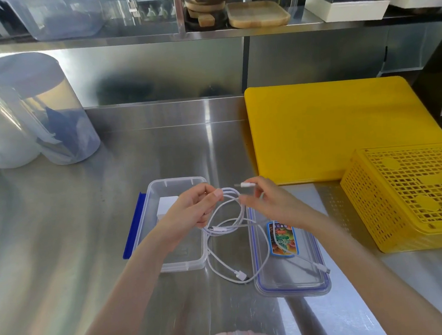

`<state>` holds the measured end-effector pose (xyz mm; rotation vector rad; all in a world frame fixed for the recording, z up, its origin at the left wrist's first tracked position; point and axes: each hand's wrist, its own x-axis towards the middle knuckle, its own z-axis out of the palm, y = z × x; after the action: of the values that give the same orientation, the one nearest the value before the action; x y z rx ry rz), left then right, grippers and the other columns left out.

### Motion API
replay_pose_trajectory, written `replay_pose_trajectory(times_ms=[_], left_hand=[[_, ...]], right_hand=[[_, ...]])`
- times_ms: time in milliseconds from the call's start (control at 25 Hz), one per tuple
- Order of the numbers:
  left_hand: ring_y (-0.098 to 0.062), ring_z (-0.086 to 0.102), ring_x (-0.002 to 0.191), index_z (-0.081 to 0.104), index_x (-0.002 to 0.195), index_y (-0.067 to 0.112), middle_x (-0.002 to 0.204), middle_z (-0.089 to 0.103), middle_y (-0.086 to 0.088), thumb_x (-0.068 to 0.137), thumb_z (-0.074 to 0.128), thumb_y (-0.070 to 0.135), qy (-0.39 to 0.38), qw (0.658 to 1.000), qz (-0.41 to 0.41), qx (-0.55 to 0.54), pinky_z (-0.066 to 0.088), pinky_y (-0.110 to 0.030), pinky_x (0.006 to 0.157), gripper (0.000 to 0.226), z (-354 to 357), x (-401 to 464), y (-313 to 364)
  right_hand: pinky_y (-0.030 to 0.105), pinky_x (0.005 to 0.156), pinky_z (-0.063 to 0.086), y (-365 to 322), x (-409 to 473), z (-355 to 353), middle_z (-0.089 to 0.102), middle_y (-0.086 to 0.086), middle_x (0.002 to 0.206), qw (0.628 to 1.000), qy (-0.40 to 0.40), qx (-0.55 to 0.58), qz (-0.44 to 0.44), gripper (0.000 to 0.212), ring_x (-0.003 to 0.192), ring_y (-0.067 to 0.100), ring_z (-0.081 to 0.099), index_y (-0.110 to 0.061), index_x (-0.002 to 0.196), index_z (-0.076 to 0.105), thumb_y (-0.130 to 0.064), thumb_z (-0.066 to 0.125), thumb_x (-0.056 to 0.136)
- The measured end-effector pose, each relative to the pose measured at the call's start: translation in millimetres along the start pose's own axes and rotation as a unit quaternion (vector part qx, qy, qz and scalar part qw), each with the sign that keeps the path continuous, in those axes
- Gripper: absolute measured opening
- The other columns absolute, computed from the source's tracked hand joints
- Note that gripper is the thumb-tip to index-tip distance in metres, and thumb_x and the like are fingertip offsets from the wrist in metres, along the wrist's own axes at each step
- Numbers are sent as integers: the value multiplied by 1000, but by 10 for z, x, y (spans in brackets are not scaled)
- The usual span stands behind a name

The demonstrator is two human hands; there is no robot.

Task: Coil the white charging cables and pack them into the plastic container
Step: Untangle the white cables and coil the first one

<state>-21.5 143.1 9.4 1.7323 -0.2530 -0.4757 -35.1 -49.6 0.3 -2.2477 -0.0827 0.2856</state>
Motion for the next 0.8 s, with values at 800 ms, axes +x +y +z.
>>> replay_pose_trajectory(times_ms=[800], left_hand=[[-6, 60, 53, 59, 68, 15, 51, 58, 7, 89, 49, 21, 15, 920, -52, -388, 56, -22, 60, 24, 222, 101, 16]], right_hand=[[11, 48, 43, -179, -17, 291, 52, -2, 56, 951, 167, 254, -48, 31, 45, -2, 50, -22, 73, 47, -35, 31, 95]])
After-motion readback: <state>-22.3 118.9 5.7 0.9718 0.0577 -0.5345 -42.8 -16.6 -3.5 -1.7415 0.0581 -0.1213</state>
